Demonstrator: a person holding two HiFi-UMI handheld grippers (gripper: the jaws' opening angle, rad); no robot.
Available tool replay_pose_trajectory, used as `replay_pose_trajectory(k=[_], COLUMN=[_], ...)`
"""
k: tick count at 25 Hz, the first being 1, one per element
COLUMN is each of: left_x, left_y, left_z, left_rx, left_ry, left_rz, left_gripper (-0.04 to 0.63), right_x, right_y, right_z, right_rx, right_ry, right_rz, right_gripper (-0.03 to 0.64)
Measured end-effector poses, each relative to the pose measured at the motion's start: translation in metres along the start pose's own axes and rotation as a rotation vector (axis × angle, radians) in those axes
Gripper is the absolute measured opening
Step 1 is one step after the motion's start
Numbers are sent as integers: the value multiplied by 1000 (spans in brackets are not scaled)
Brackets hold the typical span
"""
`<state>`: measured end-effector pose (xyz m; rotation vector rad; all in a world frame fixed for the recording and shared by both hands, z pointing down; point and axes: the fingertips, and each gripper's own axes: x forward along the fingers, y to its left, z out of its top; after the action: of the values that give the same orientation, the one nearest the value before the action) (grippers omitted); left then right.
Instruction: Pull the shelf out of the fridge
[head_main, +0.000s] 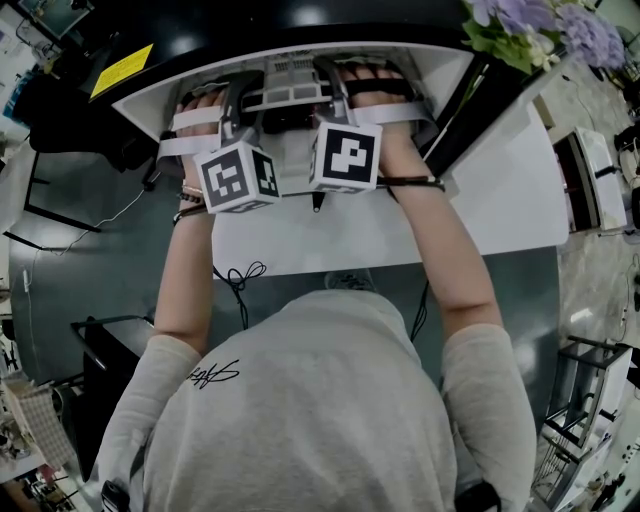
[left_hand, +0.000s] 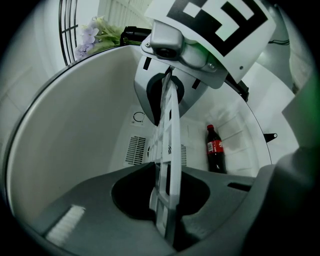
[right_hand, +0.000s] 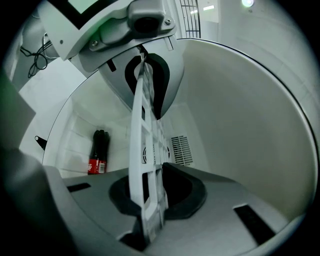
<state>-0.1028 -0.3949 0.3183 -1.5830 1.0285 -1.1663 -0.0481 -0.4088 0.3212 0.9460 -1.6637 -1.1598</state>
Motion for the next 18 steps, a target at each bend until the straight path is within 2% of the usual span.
replay_pose_trajectory(k=[18], left_x=[-4], left_y=[-2], left_z=[2], left_rx=[-17], left_ry=[2], left_rz=[-16], left_gripper=[40], right_x=[-5], right_y=[0], right_z=[0], right_rx=[13], right_ry=[6], right_rz=[6], right_gripper=[46])
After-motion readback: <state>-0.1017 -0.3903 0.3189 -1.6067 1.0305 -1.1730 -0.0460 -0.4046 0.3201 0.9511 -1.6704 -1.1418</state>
